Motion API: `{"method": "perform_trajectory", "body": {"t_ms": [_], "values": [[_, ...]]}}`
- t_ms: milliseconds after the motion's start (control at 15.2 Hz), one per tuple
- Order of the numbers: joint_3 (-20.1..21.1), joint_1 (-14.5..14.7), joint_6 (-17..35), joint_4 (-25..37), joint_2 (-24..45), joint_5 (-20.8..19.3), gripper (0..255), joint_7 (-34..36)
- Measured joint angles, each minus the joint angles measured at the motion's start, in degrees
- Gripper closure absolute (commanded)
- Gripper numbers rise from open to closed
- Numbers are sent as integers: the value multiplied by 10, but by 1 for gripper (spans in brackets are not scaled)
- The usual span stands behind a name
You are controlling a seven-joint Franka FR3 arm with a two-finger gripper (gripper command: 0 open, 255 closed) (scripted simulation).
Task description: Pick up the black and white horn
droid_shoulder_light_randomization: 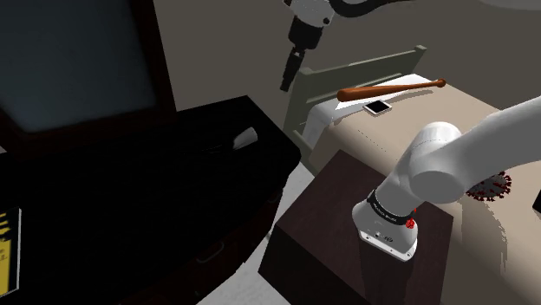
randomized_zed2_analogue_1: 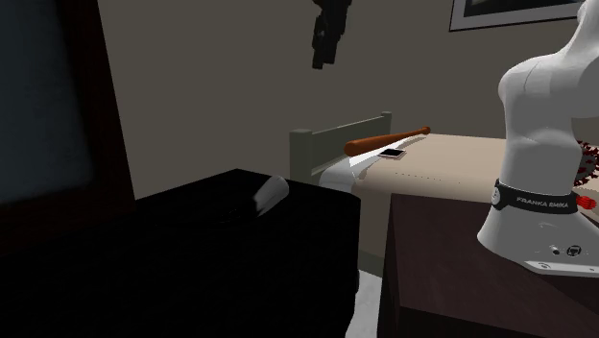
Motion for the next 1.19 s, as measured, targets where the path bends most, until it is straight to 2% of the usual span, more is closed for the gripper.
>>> {"method": "perform_trajectory", "body": {"t_ms": [726, 1188], "values": [[8, 46, 147, 55, 224, -12, 0, -156], [29, 68, 210, 117, 363, -34, 0, -235]]}}
